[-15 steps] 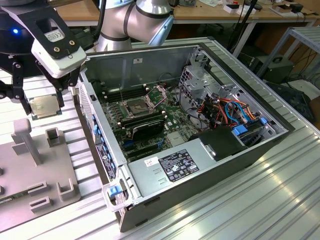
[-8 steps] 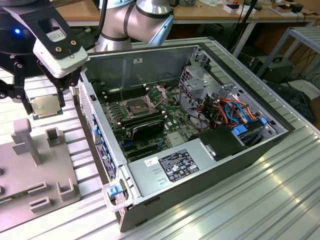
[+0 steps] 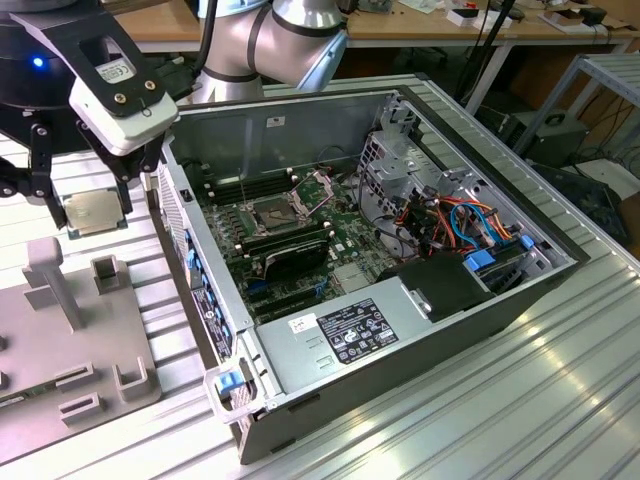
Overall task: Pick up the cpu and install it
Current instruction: 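Pick up the cpu and move it towards the insertion slot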
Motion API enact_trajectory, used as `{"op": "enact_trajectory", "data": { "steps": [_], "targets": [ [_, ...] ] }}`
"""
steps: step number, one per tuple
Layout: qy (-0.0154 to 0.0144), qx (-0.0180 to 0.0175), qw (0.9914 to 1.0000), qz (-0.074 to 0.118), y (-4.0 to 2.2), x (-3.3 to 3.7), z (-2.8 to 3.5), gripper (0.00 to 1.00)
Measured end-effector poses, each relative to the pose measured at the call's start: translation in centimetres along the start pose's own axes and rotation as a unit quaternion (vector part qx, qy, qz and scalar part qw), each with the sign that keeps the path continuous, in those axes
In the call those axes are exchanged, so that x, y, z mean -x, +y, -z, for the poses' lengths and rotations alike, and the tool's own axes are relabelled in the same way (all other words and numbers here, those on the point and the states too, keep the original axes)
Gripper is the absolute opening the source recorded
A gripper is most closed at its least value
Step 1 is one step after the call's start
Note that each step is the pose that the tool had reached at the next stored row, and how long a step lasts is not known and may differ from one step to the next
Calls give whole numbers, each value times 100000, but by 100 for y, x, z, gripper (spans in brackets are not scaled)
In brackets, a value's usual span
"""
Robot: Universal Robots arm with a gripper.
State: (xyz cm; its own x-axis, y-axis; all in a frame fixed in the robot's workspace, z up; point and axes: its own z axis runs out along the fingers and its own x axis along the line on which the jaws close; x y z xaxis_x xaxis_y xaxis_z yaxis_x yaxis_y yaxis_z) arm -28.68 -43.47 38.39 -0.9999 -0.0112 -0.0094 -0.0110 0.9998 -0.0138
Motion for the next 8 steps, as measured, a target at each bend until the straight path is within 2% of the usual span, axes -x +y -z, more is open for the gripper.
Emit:
{"op": "enact_trajectory", "data": {
  "steps": [8],
  "targets": [
    [-1, -1, 100000, 1, 0, 9, 0, 55]
  ]
}}
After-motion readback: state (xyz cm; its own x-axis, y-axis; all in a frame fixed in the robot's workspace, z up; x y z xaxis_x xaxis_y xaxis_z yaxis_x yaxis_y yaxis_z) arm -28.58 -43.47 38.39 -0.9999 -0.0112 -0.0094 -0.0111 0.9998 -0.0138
